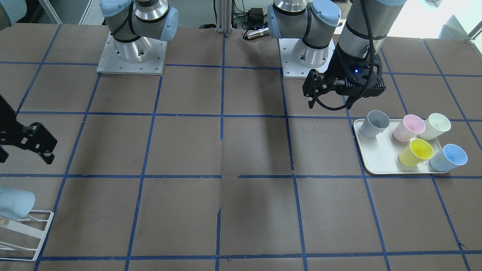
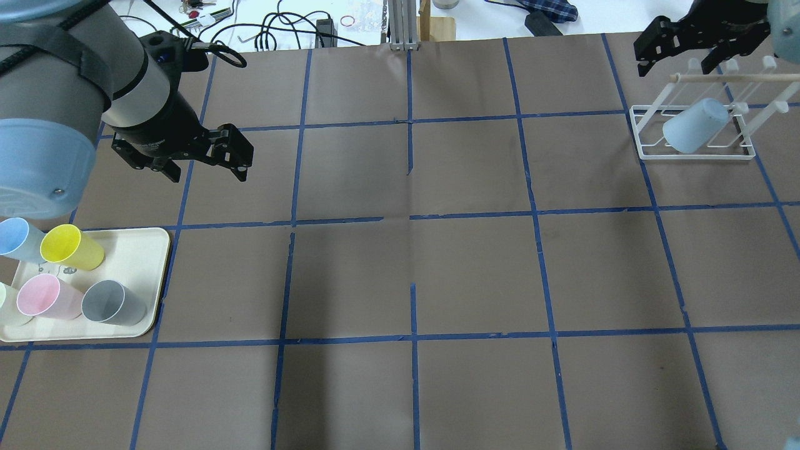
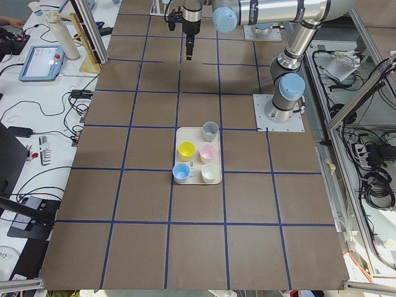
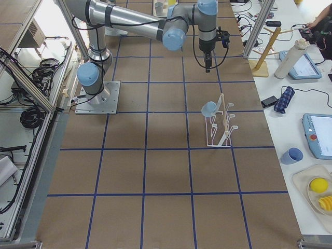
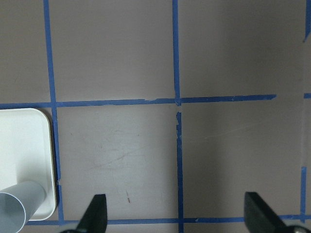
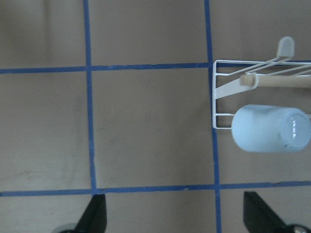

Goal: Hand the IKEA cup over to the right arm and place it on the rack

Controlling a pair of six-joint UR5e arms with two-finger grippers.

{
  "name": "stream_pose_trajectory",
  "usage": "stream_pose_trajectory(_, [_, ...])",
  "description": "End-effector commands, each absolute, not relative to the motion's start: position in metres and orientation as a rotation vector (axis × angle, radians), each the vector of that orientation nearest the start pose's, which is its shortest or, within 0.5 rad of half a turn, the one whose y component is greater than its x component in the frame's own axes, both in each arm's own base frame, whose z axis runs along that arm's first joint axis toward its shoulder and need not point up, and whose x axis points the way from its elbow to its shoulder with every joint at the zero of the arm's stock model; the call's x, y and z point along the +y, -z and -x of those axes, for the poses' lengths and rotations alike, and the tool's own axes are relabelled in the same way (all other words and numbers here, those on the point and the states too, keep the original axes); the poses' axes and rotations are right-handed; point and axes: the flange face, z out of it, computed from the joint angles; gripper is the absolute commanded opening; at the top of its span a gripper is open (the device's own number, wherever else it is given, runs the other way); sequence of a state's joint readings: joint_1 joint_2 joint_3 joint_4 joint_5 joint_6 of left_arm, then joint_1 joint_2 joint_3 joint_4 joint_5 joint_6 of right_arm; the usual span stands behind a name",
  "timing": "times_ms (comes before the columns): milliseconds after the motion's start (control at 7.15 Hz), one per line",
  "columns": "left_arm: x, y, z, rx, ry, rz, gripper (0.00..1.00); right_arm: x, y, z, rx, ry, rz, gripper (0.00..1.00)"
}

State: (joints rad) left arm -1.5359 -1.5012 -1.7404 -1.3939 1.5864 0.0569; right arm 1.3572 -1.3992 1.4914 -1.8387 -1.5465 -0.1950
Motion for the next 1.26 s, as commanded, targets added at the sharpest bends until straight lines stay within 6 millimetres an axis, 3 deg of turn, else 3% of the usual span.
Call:
stream_pose_trajectory(0, [-0.468, -0.454, 0.116, 3.124, 0.107, -0.035, 1.0, -0.552, -0.497, -0.093, 3.121, 0.225, -0.031, 1.0])
stream_pose_trajectory(280, [-0.467, -0.45, 0.115, 3.12, 0.094, -0.03, 1.0, -0.53, -0.503, -0.158, 3.116, 0.212, -0.037, 1.0])
stream_pose_trajectory(420, [-0.466, -0.452, 0.115, 3.122, 0.099, -0.033, 1.0, -0.525, -0.503, -0.17, 3.118, 0.202, -0.021, 1.0])
stream_pose_trajectory(1119, [-0.461, -0.458, 0.114, 3.118, 0.108, -0.03, 1.0, -0.523, -0.498, -0.172, 3.101, 0.178, 0.003, 1.0])
